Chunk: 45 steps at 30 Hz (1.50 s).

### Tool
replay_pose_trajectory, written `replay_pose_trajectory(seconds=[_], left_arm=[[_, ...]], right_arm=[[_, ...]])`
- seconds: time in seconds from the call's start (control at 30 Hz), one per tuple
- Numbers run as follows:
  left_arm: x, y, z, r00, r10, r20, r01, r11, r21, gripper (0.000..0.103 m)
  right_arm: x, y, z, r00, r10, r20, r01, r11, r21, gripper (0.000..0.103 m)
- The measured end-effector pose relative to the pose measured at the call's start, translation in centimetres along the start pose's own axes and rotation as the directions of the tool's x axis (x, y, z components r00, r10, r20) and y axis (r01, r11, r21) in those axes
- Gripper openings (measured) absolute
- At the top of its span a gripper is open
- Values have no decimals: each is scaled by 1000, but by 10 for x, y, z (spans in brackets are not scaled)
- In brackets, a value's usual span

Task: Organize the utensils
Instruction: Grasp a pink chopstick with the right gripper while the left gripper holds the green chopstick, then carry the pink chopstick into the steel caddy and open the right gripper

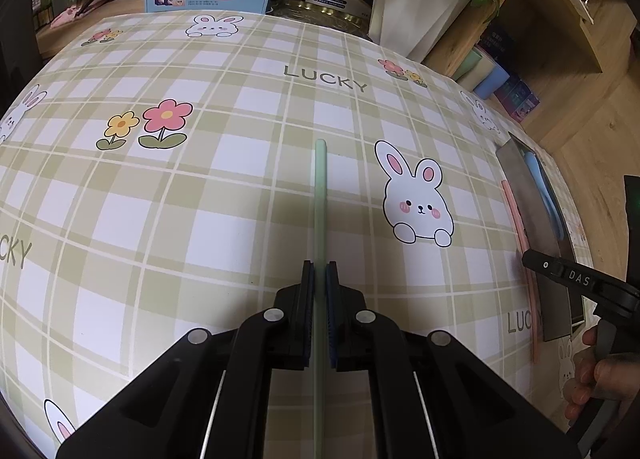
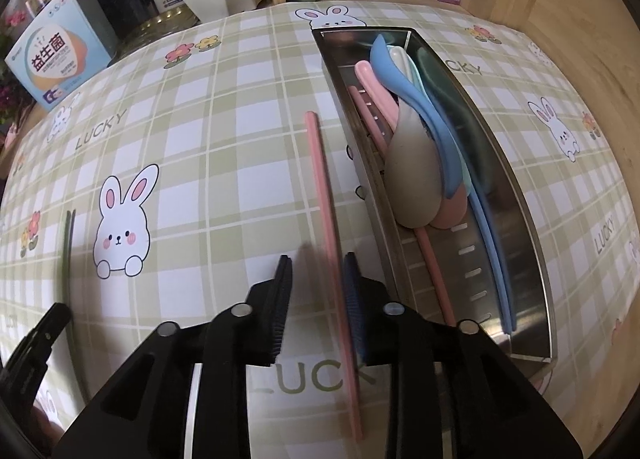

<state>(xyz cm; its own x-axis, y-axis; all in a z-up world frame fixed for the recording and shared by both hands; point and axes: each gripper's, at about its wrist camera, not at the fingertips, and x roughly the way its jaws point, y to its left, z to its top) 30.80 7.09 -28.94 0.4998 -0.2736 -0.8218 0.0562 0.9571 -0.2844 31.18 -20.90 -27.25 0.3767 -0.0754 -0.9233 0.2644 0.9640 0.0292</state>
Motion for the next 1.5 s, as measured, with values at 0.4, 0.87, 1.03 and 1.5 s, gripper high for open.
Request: replay_pose_trajectory(seconds=[0.4, 0.87, 1.03, 1.5], left_arm=[[0, -1, 0, 1000, 5, 1, -5, 1000, 9, 6], [0, -1, -1, 1000, 1, 3, -2, 1000, 13, 6], [0, -2, 0, 1000, 5, 5, -5, 1000, 17, 6], [1, -3, 0, 1000, 13, 5, -14, 1000, 19, 6]], right_arm=[[12, 3, 11, 1000, -10, -19, 11, 1000, 22, 26], [13, 23, 7, 997, 73, -31, -75, 995, -66, 6], [14, 24, 8, 998, 65, -15, -66, 995, -77, 8], [12, 22, 3, 996, 90, 18, -87, 985, -150, 7]])
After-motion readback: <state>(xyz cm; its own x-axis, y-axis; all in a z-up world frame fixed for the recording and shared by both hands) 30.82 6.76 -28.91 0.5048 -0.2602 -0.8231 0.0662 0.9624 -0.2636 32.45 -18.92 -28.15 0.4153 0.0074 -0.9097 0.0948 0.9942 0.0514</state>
